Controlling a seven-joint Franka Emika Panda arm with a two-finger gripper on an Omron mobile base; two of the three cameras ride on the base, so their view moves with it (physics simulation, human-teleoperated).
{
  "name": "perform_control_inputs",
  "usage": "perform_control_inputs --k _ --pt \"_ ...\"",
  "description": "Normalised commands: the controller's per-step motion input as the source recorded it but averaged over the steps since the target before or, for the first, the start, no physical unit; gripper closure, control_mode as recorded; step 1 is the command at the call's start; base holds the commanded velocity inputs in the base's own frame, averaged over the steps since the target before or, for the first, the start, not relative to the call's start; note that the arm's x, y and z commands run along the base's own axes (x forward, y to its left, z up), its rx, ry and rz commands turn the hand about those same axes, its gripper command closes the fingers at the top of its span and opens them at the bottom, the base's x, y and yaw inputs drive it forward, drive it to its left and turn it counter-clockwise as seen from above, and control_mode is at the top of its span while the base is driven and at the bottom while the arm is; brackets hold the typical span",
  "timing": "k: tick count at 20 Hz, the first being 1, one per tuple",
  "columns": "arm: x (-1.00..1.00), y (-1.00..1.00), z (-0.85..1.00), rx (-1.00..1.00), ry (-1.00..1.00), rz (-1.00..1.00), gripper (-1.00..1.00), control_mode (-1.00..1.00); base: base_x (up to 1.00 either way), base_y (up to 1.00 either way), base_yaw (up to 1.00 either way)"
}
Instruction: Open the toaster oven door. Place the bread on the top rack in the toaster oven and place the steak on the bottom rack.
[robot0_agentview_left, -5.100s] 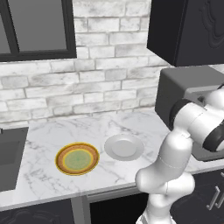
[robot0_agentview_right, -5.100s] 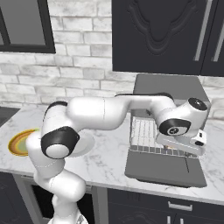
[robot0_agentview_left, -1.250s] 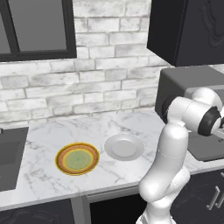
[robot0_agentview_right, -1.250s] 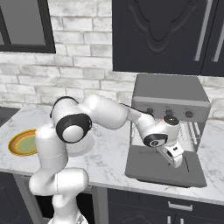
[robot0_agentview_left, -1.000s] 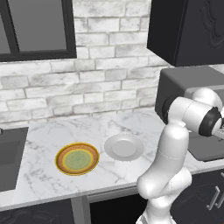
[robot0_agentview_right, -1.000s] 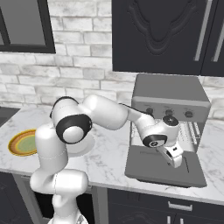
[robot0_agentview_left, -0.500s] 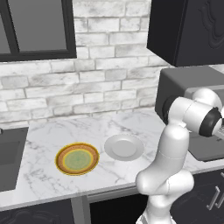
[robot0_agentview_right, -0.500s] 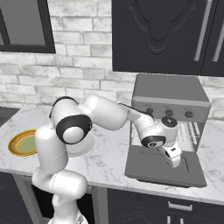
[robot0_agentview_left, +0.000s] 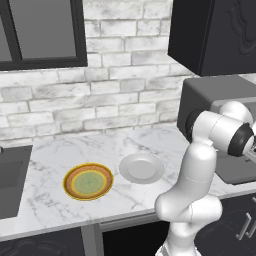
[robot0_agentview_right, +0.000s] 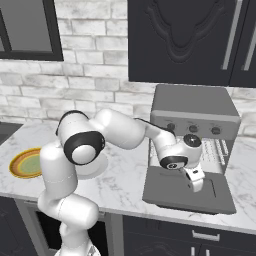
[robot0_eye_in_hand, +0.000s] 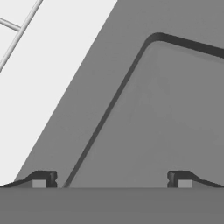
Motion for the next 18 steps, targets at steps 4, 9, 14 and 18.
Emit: perform_control_inputs --k 4,9,14,18 --pt "0.44 0.34 0.05 0.02 0.0 -0.06 -1.0 -1.0 0.0 0.0 0.0" --pt "0.48 0.31 0.1 0.04 0.0 -0.07 -1.0 -1.0 0.0 0.0 0.0" --pt "0.49 0.36 0.1 0.1 0.0 -0.1 -1.0 -1.0 0.0 0.0 0.0" --pt "0.52 0.4 0.18 0.12 0.0 -0.1 -1.0 -1.0 0.0 0.0 0.0"
